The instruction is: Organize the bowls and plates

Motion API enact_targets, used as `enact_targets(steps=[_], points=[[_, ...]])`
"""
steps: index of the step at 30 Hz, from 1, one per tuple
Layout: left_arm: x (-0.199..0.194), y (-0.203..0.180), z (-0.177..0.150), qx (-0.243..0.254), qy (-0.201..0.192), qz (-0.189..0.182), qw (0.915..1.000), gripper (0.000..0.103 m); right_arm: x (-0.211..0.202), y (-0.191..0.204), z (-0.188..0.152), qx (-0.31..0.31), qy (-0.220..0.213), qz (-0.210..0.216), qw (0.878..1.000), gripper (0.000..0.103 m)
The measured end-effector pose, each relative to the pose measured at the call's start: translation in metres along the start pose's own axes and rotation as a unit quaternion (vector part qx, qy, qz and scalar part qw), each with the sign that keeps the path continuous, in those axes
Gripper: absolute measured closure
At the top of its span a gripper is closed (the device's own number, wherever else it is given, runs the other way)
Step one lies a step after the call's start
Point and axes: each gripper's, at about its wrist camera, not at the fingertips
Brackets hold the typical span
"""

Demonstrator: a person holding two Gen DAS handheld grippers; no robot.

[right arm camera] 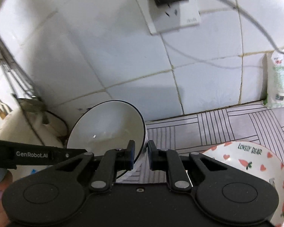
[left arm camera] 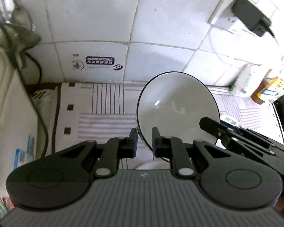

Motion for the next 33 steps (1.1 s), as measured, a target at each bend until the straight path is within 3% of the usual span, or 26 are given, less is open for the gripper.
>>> enact_targets(steps=[6,11,20,33], points=[[-0.033,-0.001,-0.025,0.013,-0.002,0.005,0.9999,0.089,-0.045,0.017,-0.025,-0.024,-0.045,-0.001,0.999,0.085],[-0.042,-0.001,-0.049,0.015,0.018,0.017,0.9996,0.089,-0.064,0.024,-0.051,-0.037,-0.059,0.002,0.998,0.084],[-0.026,0.000,-0.071,0.027,0.060,0.044,0.9969,0.089,-0.064,0.021,-0.090,-0.036,-0.047,-0.003,0.998,0.084],[0.002,-0.002,-0.075,0.024,0.124,0.061,0.9902,0.086,-0.061,0.026,-0.110,-0.069,-0.050,-0.034,0.996,0.084]])
Point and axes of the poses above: each gripper's, at about its wrist camera, not at the fingertips, and x roughly the way its jaws point, y to its left, z to its top, and after that the axes turned 15 degrees about -z, right-handed
